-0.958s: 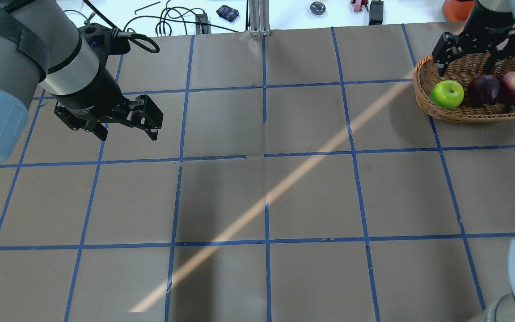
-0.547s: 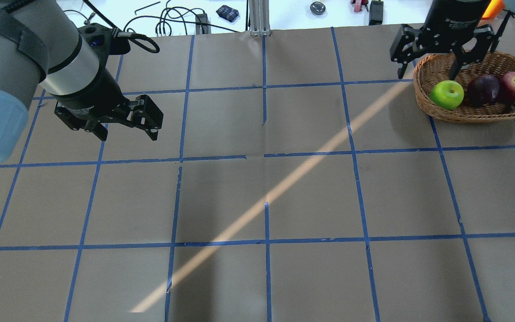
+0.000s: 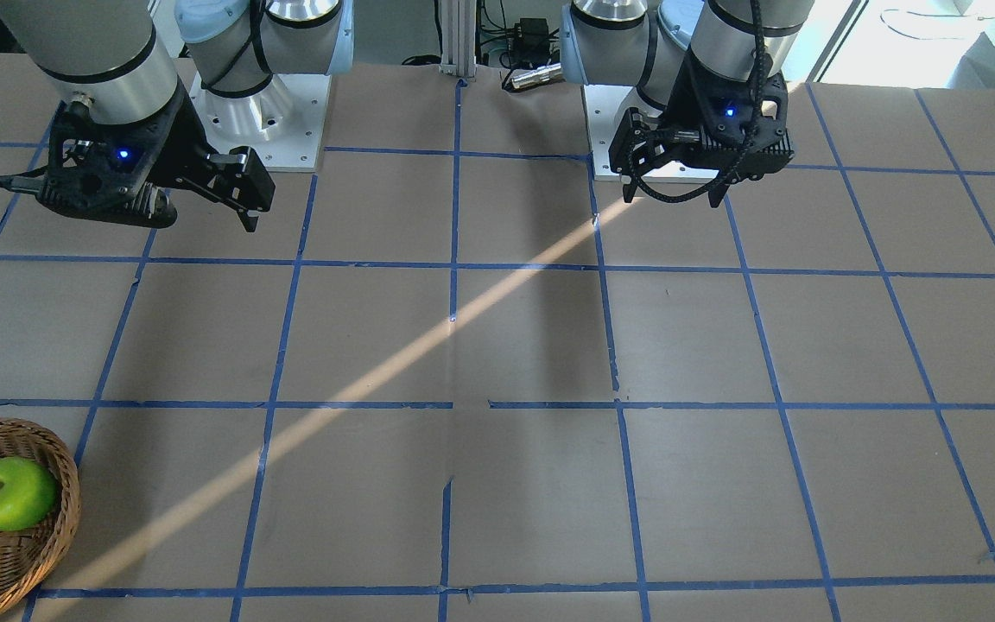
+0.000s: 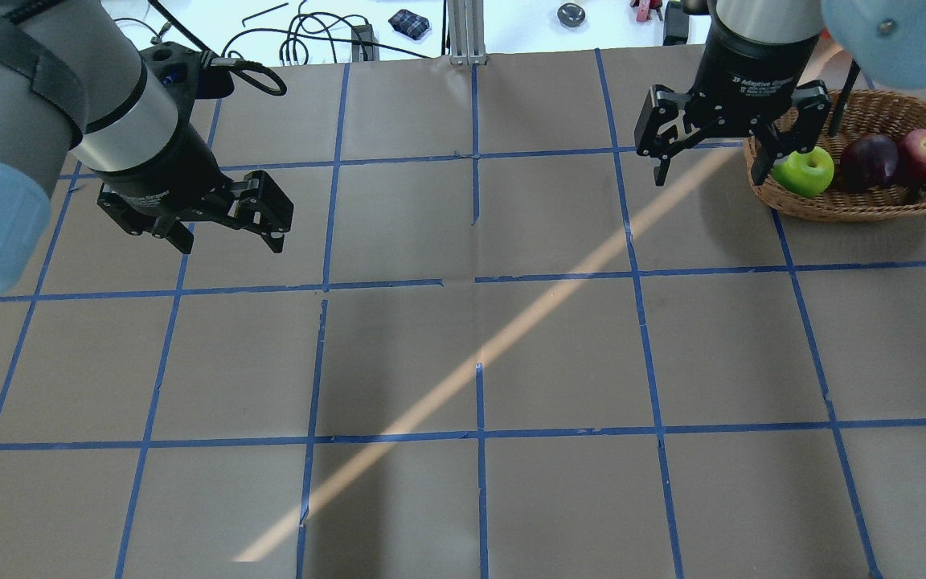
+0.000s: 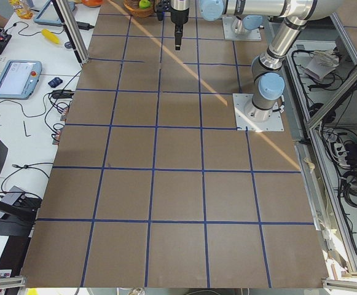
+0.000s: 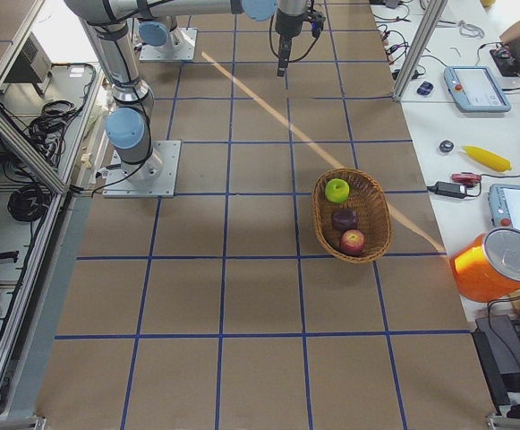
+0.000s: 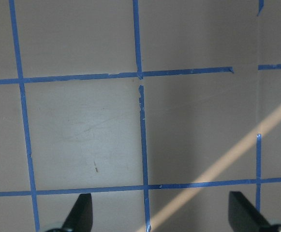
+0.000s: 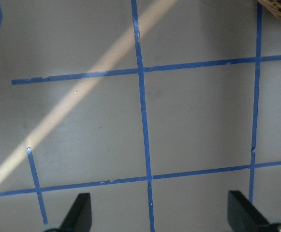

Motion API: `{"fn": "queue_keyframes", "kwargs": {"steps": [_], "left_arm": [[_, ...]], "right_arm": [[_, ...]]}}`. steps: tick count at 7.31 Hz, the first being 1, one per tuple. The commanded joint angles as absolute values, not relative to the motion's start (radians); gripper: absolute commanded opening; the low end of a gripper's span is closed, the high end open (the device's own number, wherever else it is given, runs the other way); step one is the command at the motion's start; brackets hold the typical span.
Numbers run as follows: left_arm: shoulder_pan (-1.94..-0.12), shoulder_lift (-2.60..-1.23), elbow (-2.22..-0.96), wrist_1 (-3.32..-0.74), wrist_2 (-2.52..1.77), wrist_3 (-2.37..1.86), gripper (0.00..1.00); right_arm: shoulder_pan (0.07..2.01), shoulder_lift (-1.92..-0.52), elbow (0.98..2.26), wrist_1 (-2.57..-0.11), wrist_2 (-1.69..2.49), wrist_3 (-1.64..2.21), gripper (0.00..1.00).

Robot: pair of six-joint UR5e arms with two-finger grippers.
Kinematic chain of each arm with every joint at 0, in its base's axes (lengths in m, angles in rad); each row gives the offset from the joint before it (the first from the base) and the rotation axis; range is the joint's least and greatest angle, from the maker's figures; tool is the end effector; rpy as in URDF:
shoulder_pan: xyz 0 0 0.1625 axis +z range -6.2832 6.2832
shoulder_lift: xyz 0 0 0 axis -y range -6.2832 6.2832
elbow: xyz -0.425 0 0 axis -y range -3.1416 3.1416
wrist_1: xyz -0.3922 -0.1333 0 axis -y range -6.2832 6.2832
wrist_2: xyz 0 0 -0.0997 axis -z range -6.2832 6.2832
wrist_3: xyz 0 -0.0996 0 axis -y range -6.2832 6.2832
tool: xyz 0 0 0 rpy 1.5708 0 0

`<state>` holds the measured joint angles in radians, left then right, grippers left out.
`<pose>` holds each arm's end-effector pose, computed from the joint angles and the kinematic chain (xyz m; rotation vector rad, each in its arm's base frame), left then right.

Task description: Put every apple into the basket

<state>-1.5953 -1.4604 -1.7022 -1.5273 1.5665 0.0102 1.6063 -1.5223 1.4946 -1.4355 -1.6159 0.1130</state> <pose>-0.1446 -0.4438 0.4793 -0.0545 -3.1365 0.0352 0.1465 -0.4962 0.4882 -0.1157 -3.0824 -0.1605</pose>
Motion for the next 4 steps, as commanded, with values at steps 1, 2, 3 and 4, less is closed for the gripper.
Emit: {"fn": "queue_keyframes", "kwargs": {"steps": [1,2,3,4], "left_arm": [[-1.595,-1.460,-1.703,-1.528,1.566,0.008,1.00],[-1.595,-1.460,-1.701,-1.528,1.565,0.008,1.00],[-1.595,-1.460,-1.703,-1.528,1.565,0.008,1.00],[-1.595,-1.460,-1.703,-1.528,1.565,0.008,1.00]], "right_arm": [[1.600,-1.613,1.604,-1.450,-1.615,0.089,1.00],[1.588,-1.614,1.605,-1.450,-1.589,0.086,1.00],[1.560,-1.614,1.606,-1.448,-1.541,0.051,1.00],[1.540,-1.621,1.597,-1.448,-1.542,0.048,1.00]]}}
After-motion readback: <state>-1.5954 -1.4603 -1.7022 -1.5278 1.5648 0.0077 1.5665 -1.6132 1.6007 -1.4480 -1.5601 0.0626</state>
